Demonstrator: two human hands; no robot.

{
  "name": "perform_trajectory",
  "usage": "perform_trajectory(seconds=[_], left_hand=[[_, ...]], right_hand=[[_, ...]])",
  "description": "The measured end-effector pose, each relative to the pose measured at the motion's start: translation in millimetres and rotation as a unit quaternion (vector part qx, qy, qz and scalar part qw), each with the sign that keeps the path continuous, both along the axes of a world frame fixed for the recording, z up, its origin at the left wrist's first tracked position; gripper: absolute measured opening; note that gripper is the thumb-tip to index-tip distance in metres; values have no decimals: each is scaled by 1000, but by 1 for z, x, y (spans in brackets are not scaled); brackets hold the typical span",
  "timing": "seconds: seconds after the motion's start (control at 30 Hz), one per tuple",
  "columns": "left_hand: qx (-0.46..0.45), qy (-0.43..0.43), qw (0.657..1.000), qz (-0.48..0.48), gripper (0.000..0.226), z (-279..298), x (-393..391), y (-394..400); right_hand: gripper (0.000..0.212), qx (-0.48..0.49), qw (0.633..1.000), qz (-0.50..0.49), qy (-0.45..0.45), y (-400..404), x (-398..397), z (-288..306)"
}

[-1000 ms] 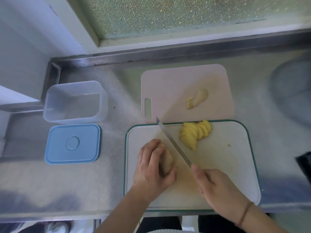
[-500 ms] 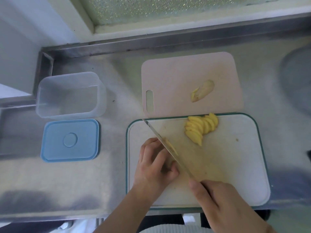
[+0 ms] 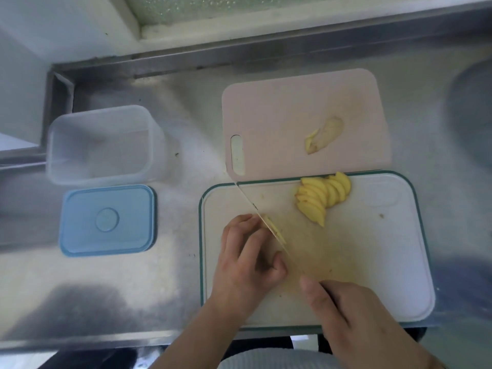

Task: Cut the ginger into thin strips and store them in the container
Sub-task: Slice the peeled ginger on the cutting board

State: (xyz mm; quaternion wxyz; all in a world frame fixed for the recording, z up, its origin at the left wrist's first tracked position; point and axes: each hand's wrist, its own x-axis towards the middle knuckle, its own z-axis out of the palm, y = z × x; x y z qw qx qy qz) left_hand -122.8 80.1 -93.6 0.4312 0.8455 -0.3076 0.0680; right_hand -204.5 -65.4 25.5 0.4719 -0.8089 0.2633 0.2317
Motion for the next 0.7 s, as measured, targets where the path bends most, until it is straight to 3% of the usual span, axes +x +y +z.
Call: perform_trajectory(seconds=[0.7], left_hand=[[1,-5,1000,-8,42,-5,0,-2]], right_hand=[[65,-24,999,-5,30,6,-2,6]])
